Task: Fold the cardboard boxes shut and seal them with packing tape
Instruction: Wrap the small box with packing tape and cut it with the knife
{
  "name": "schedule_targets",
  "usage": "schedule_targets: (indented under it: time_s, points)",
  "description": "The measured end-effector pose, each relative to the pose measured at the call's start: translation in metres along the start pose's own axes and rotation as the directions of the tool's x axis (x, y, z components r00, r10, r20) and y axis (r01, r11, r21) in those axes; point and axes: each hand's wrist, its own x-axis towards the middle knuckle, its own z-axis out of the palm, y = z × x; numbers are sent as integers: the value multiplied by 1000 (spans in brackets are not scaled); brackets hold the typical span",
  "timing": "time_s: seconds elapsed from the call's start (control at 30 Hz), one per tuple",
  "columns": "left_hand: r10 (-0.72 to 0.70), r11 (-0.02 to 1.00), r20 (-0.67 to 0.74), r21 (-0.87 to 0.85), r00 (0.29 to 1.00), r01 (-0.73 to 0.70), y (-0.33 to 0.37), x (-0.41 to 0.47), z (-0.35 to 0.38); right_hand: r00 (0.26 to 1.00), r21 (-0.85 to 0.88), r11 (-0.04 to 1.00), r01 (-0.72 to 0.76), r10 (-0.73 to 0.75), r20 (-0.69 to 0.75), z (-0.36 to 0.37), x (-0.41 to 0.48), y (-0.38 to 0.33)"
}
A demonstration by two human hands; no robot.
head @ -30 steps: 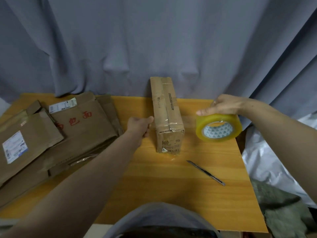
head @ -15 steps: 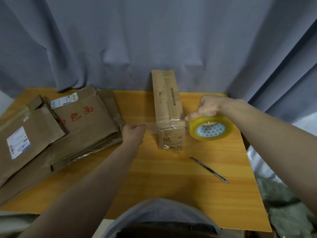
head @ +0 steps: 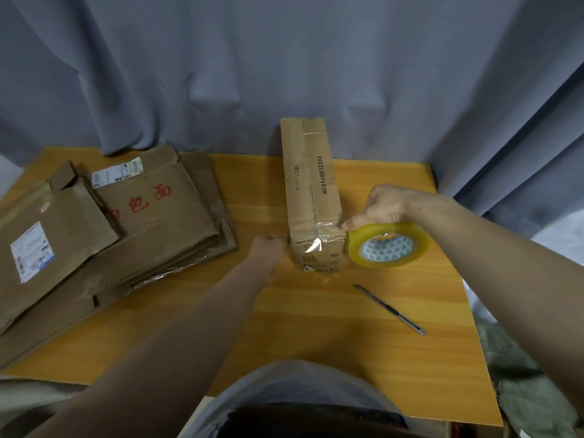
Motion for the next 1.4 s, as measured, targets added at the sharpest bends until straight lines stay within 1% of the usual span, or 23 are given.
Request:
schedule_targets:
  time_s: [0.07, 0.2, 0.27, 0.33, 0.37, 0.43, 0.47, 0.5, 0.57, 0.6, 0.7, 0.77, 0.83, 0.87, 0.97, 1.03, 1.07, 1.1, 1.17, 1.23, 1.3, 1.4]
  points:
    - [-23, 1000, 26, 16, 999, 23, 1, 0, 4, 1000, 11, 1000, 6, -6, 1, 0, 0, 1]
    - [-92, 996, 54, -4, 994, 92, 1, 3, 9, 1000, 17, 1000, 20, -21, 9, 0, 1, 2]
    - [-134, 991, 84, 36, 987, 132, -1, 0, 6, 1000, 9, 1000, 21, -21, 2, -2, 2, 2]
    - [-149, 987, 67, 75, 987, 144, -12, 0, 4, 1000, 10, 1000, 21, -21, -3, -3, 1, 3]
    - [-108, 993, 17, 57, 994, 107, -17, 2, 3, 1000, 18, 1000, 25, -25, -3, -2, 1, 4]
    - [51, 998, -120, -34, 992, -55, -17, 0, 1, 999, 34, 999, 31, -32, 7, 1, -1, 4]
    - [148, 987, -160, -36, 976, -155, -13, -4, 1, 999, 40, 999, 33, -34, 11, 3, -1, 4]
    - [240, 970, -173, 3, 955, -243, -8, -8, 2, 999, 46, 998, 35, -36, 11, 5, -1, 4]
    - [383, 920, -131, 138, 914, -366, 3, -20, 4, 999, 55, 998, 38, -38, 6, 4, -1, 2]
    - [415, 896, -96, 214, 905, -388, 9, -23, 6, 999, 58, 998, 38, -38, 2, 4, -2, 1]
    - [419, 827, -11, 417, 908, -377, 29, -25, 9, 999, 82, 995, 50, -49, -6, 10, -3, -4]
    - [363, 805, 67, 480, 929, -349, 41, -24, 12, 998, 165, 984, 60, -56, -29, 20, -2, -6]
    - [270, 791, 108, 542, 957, -285, 47, -25, 17, 999, 333, 943, 22, -8, -45, 29, -3, -4]
    - [240, 767, 110, 588, 964, -258, 48, -25, 19, 1000, 401, 916, 7, 5, -28, 32, -3, 0]
    - [234, 710, 115, 658, 965, -251, 47, -23, 22, 999, 559, 828, -41, 24, 39, 41, -9, 12]
    - [241, 691, 115, 677, 964, -253, 47, -23, 22, 1000, 635, 772, -7, -12, 25, 50, -10, 21]
    - [250, 672, 117, 694, 961, -260, 48, -24, 22, 999, 638, 770, 24, -34, 4, 56, -10, 24]
    - [263, 647, 119, 715, 957, -266, 48, -25, 24, 999, 604, 795, 49, -46, -21, 62, -10, 26]
    - [276, 608, 113, 748, 954, -265, 48, -29, 27, 999, 410, 911, 47, -35, -38, 73, -7, 25]
    - [265, 599, 89, 765, 960, -237, 49, -28, 29, 999, 234, 972, 34, -26, -35, 83, 0, 19]
    - [244, 591, 62, 782, 968, -199, 51, -26, 28, 999, 182, 983, 35, -30, -31, 86, 5, 12]
    - [225, 550, 63, 815, 972, -180, 49, -26, 28, 1000, 175, 984, 28, -27, -8, 83, 12, 8]
